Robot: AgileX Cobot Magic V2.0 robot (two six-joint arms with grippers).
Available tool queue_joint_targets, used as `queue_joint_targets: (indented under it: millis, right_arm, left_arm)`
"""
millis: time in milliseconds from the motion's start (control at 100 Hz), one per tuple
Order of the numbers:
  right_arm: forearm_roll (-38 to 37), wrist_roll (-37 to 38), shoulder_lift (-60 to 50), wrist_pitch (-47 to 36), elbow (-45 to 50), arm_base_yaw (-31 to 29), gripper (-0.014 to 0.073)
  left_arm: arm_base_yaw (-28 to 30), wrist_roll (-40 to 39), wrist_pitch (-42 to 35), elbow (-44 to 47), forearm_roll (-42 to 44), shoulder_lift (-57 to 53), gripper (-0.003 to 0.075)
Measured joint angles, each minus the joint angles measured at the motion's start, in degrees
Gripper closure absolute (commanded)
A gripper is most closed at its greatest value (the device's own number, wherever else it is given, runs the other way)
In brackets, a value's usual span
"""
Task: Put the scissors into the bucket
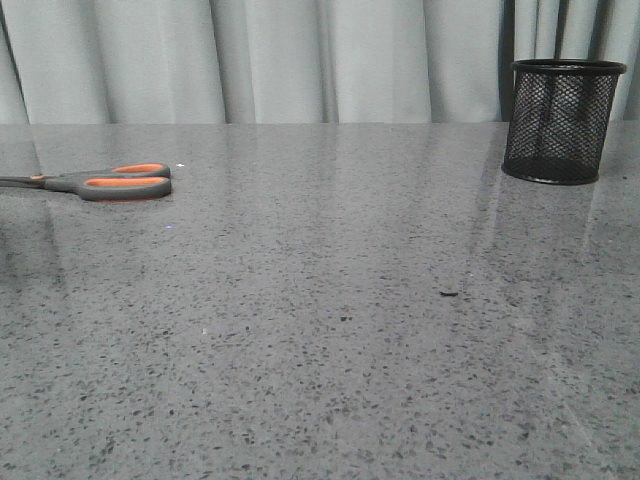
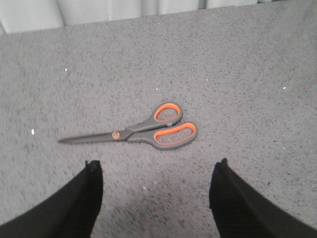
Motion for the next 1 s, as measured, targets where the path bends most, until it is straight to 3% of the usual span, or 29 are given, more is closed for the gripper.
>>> queue_joint_targets:
  millis: [380, 530, 760, 1000]
  right_arm:
    - [0.0, -0.36, -0.02, -0.27, 0.0, 0.0, 0.0193]
    - [-0.13, -0.82, -0.02, -0.16, 0.0, 0.0, 0.0193]
    - [-1.01, -1.23, -0.02, 0.56, 0.0, 0.0, 0.0193]
    - [-1.09, -1.27, -0.02, 0.69, 0.0, 0.0, 0.0193]
  left_arm:
    - [0.0, 15.71, 15.2, -25.38, 1.18, 27.28, 0.0281]
    - [0.0, 26.17, 19.93, -33.84, 2.24, 36.88, 0.0281]
    - [-0.13, 52.65, 21.79, -36.36, 2.91, 46.38, 0.0281]
    - [-1.0, 60.87, 22.03, -36.36, 5.23, 51.58, 0.028]
